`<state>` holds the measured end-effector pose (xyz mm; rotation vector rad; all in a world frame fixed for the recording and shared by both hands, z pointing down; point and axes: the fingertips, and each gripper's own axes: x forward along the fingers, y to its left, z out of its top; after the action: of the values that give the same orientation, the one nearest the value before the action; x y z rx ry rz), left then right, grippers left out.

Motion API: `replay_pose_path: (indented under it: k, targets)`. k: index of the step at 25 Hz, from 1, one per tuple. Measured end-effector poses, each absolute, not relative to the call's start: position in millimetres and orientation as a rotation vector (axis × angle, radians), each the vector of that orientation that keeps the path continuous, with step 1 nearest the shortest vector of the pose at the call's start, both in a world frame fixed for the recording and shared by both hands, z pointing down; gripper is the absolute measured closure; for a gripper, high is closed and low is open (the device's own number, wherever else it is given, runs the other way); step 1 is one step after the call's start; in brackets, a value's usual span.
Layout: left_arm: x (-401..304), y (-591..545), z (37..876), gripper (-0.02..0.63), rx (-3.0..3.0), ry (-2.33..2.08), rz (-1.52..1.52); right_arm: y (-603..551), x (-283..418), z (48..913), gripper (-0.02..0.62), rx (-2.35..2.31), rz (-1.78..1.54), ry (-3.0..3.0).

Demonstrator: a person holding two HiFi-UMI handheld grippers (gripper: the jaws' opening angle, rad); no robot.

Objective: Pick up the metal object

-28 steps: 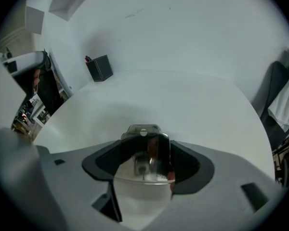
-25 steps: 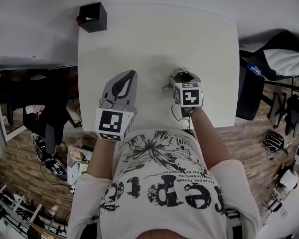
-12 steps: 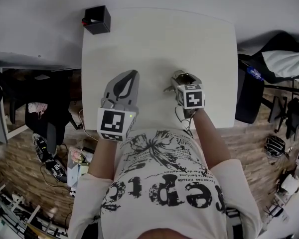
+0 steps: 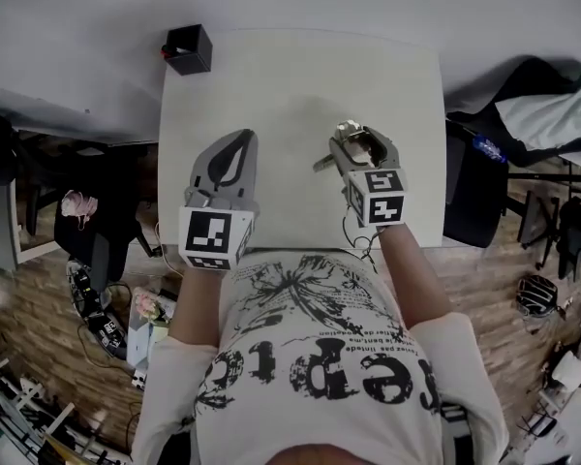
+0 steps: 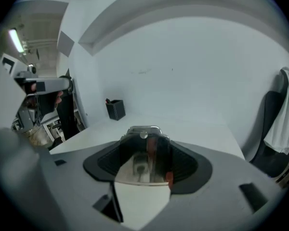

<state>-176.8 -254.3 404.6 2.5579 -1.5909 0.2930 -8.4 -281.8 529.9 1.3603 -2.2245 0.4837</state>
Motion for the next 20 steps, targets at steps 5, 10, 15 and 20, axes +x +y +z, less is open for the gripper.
replay_pose_path:
  k: [5, 10, 15, 20]
  targets:
    - [-171.5, -249.8, 372.9, 0.595, 2.573, -1.664, 0.251, -284.3, 4.7, 467.8, 0.314, 1.431, 0.384, -2.346]
    - [-163.1, -248.8, 346.1, 0.595, 2.613, -1.712, 0.201, -280.6, 5.5, 411.7, 0.314, 1.467, 0.274, -2.500]
    - [-155.2, -249.9, 326.1, 0.595, 2.658, -1.715, 0.165, -272.8, 6.6, 367.9, 0.314, 1.499, 0.142, -2.588]
    - [-150.7, -248.5, 320.1, 0.595, 2.674, -1.712, 0.146, -267.9, 10.1, 338.7, 0.314, 1.541, 0.057, -2.643]
